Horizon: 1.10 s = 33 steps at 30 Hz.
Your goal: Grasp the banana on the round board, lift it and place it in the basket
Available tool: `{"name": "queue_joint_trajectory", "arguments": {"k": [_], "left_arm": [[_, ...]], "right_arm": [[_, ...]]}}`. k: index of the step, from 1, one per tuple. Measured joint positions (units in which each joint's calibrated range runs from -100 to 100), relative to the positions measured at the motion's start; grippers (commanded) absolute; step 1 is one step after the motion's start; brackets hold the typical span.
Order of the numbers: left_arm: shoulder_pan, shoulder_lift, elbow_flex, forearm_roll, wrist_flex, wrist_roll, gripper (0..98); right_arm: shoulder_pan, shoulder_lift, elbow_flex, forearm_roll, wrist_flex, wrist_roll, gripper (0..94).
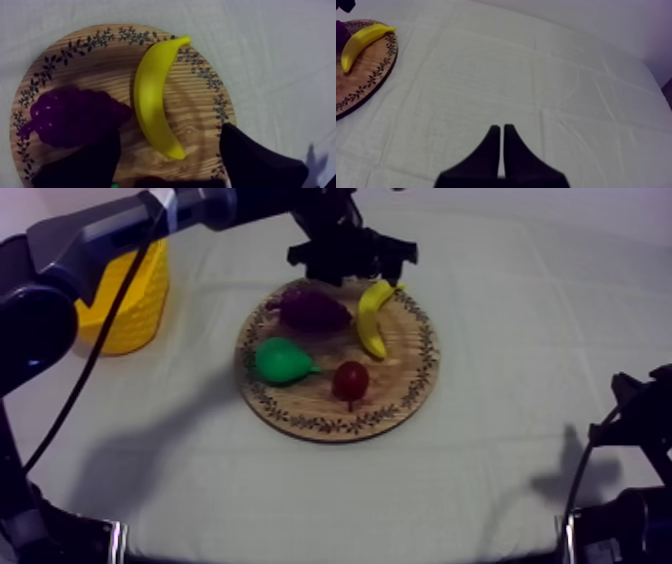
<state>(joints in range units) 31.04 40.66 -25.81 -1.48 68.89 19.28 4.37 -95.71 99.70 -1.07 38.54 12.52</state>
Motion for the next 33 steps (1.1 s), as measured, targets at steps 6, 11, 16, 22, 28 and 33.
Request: {"name": "queue_joint_trajectory", "arguments": {"k": [6,11,16,22,28,33], "left_arm": [[-0.12,3.77,-2.73,0.97,0.46,-0.59,83.7],[-0.22,6.72,-4.77,1.82,0.73,-0.72,82.0],[-0.24,9.20,-6.03,2.08,0.60,-0.56,80.0],[-0.39,12.00,-8.05,2.23,0.58,-0.32,76.9],[-0.49,14.83,-11.29,2.56,1.58,-0.22,72.0],[-0.57,16.76,-13.14,2.94,2.09,-0.09,67.0]], "right_arm": [[0.00,0.00,0.00,0.00,0.00,0.00,0.6],[0.00,0.00,0.00,0.00,0.00,0.00,0.6],[0.00,0.00,0.00,0.00,0.00,0.00,0.6],[0.00,0.00,0.00,0.00,0.00,0.00,0.6],[0.00,0.00,0.00,0.00,0.00,0.00,0.6],[0.00,0.00,0.00,0.00,0.00,0.00,0.6]]}}
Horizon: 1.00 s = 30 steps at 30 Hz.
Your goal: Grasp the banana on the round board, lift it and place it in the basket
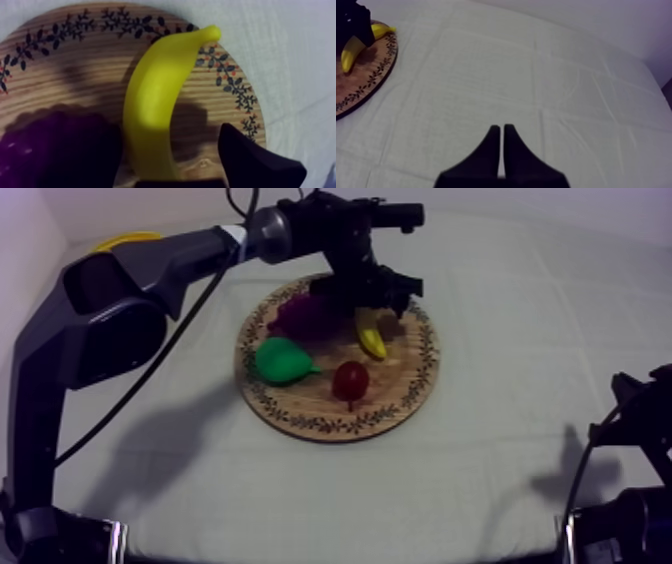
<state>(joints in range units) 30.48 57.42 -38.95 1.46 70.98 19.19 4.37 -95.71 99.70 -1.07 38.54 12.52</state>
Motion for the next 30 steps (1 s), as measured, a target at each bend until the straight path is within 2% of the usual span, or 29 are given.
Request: {"name": "queue_joint_trajectory", "arguments": {"k": [5,14,17,21,30], "left_arm": [[-0.22,0.98,-0.38,0.11,0.15,0.13,58.8],[-0.39,1.39,-0.30,0.14,0.51,0.54,27.3],[-0.39,1.25,0.09,0.14,0.82,0.89,20.3],[-0.35,-0.84,1.40,-0.33,1.00,1.28,17.8],[-0.47,-13.11,6.04,-3.75,3.57,2.83,20.0]], "right_arm": [[0.00,0.00,0.00,0.00,0.00,0.00,0.6],[0.00,0.00,0.00,0.00,0.00,0.00,0.6],[0.00,0.00,0.00,0.00,0.00,0.00,0.6],[0.00,0.00,0.00,0.00,0.00,0.00,0.6],[0.00,0.00,0.00,0.00,0.00,0.00,0.6]]}}
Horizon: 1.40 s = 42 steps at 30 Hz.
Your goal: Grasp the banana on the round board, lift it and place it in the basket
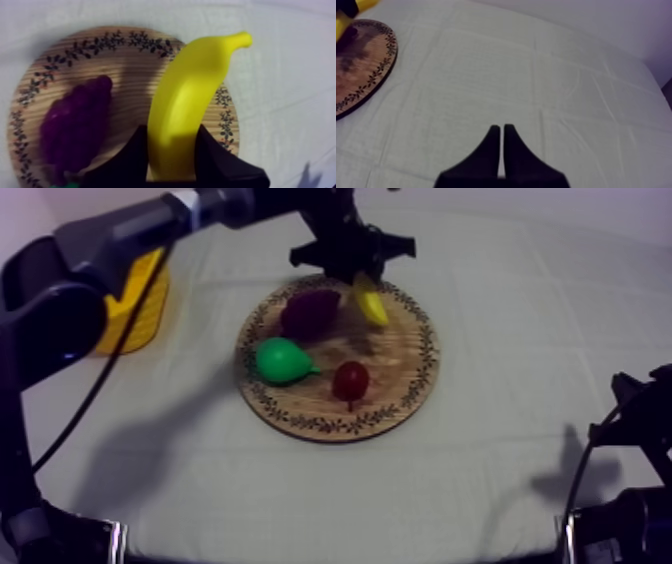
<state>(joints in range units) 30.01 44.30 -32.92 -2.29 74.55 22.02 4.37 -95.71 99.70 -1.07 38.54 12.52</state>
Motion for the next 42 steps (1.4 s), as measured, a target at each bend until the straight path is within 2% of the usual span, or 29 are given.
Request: {"name": "queue_joint_trajectory", "arguments": {"k": [9,14,21,32,38,42], "left_arm": [[-3.16,-18.14,8.91,-4.84,2.82,0.51,21.8],[-7.72,-27.79,16.90,-6.06,3.02,-0.64,23.6],[-16.77,-35.62,27.21,-6.92,0.21,-4.45,24.5],[-31.74,-32.89,33.46,-6.93,-5.59,-11.34,27.0],[-37.20,-29.07,33.00,-6.72,-6.92,-14.56,29.1],[-38.21,-26.21,31.42,-6.78,-7.15,-16.15,29.3]], "right_arm": [[0.00,0.00,0.00,0.00,0.00,0.00,0.6],[0.00,0.00,0.00,0.00,0.00,0.00,0.6],[0.00,0.00,0.00,0.00,0.00,0.00,0.6],[0.00,0.00,0.00,0.00,0.00,0.00,0.6],[0.00,0.00,0.00,0.00,-0.08,0.00,0.6],[0.00,0.00,0.00,0.00,0.00,0.00,0.6]]}}
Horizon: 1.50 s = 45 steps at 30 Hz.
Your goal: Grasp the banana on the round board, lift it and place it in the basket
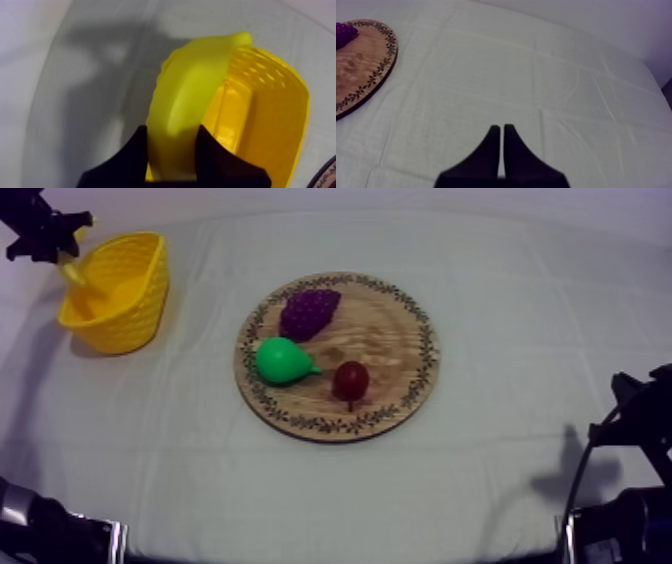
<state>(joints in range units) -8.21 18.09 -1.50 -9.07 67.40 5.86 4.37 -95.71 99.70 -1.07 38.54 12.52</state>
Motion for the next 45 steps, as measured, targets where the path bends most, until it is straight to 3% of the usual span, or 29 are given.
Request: {"name": "queue_joint_trajectory", "arguments": {"k": [5,13,20,23,31,39,45], "left_arm": [[-0.24,2.51,-0.41,0.18,-1.11,-1.58,35.0],[-0.56,3.01,0.04,0.36,-1.63,-3.53,67.1],[0.81,-1.73,2.17,0.48,-0.31,-3.38,70.3],[1.78,-5.82,5.10,0.35,-0.10,-2.59,66.3],[4.31,-23.01,16.84,0.11,-0.32,-0.10,41.2],[5.28,-45.31,32.44,1.60,-4.16,1.17,13.6],[5.54,-62.27,46.14,1.14,-8.59,3.05,4.5]], "right_arm": [[0.00,0.00,0.00,0.00,0.00,0.00,0.6],[0.00,0.00,0.00,0.00,0.00,0.00,0.6],[0.00,0.00,0.00,0.00,0.00,-0.03,0.6],[0.00,0.00,0.00,0.00,0.00,-0.03,0.6],[0.00,0.00,0.00,0.00,0.00,-0.03,0.6],[0.00,0.00,0.00,0.00,0.00,-0.03,0.6],[0.00,0.00,0.00,0.00,0.00,-0.03,0.6]]}}
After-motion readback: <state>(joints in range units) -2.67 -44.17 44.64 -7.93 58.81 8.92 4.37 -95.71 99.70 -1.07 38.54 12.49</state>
